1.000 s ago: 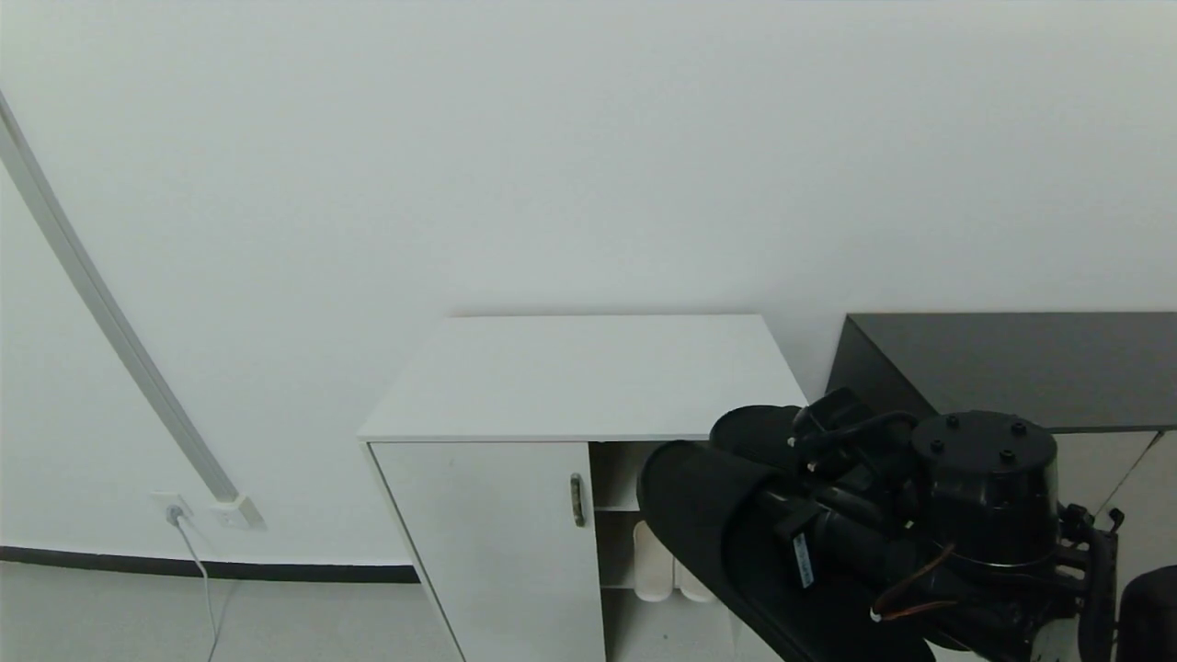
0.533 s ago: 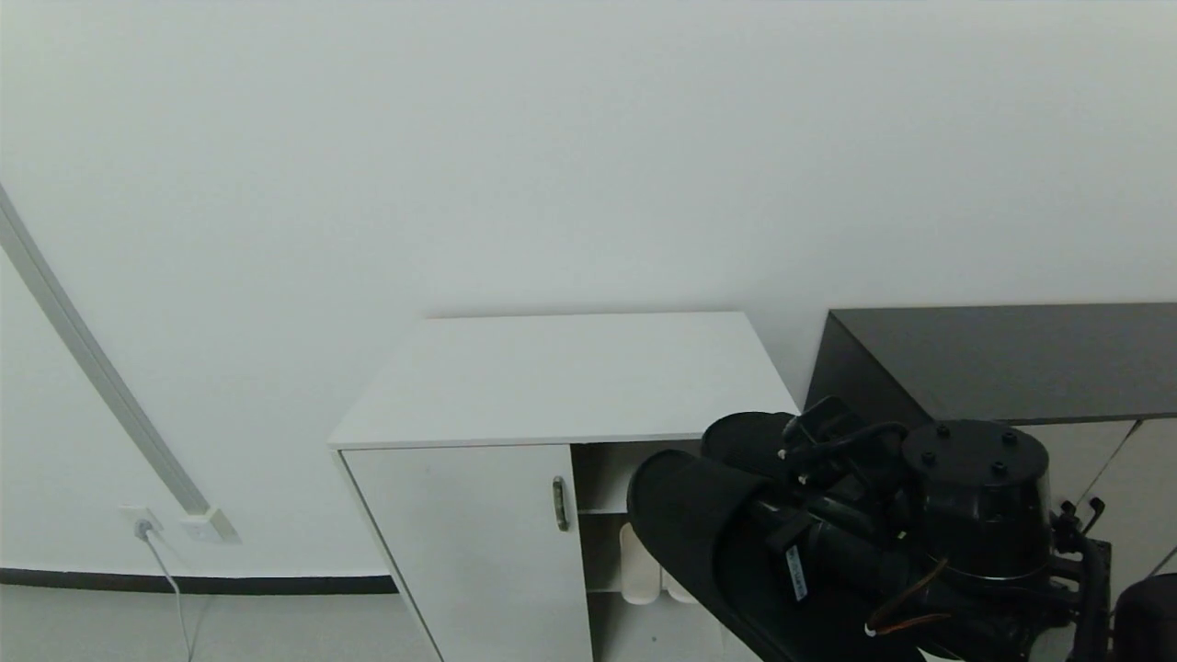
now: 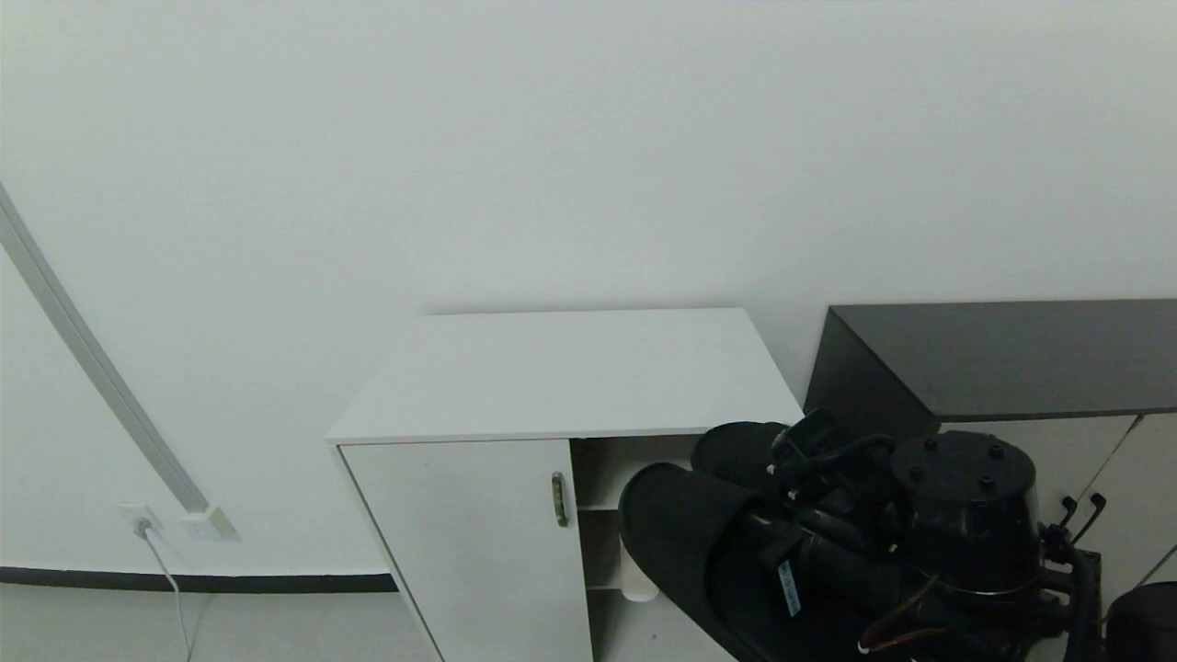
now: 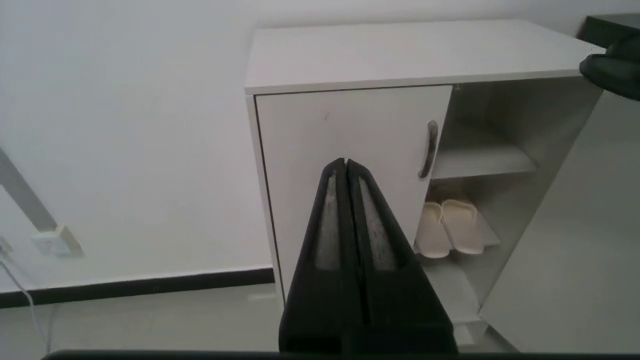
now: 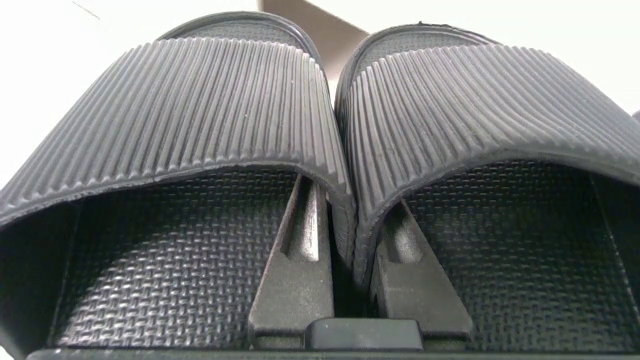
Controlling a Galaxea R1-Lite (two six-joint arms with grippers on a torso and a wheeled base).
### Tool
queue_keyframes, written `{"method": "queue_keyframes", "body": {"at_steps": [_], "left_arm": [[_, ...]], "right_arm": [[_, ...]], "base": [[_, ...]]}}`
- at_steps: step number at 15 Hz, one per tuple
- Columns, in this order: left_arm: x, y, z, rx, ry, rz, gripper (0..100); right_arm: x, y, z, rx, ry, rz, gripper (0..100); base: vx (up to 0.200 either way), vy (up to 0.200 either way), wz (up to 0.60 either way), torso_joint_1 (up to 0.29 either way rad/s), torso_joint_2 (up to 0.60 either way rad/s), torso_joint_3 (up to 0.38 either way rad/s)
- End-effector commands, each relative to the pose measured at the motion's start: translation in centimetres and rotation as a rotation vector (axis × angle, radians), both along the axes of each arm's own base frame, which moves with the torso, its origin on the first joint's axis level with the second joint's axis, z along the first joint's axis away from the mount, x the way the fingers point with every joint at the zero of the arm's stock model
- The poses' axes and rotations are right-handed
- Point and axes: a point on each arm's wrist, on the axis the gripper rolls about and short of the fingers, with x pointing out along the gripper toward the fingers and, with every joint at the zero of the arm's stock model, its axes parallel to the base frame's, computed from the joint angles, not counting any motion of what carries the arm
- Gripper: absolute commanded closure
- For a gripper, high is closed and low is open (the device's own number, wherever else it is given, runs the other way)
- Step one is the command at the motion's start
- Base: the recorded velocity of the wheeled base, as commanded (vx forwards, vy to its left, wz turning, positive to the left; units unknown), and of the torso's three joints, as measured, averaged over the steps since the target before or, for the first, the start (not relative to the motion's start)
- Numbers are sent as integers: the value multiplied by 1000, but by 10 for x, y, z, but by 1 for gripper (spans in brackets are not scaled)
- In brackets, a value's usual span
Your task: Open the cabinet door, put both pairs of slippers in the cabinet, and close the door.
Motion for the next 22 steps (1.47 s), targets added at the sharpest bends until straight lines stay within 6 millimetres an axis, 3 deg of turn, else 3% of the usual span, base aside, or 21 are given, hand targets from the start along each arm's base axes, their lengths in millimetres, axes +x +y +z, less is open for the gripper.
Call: {"method": "queue_keyframes", "body": {"at_steps": [1, 22], "left_arm": [[0, 0, 0, 0, 0, 0, 100], [0, 0, 0, 0, 0, 0, 100]], "right_arm": [[0, 0, -2, -7, 5, 1, 100], [-5, 0, -6, -6, 2, 12, 100]], "base": [[0, 0, 0, -149, 344, 193], [0, 0, 0, -187, 509, 313]]}}
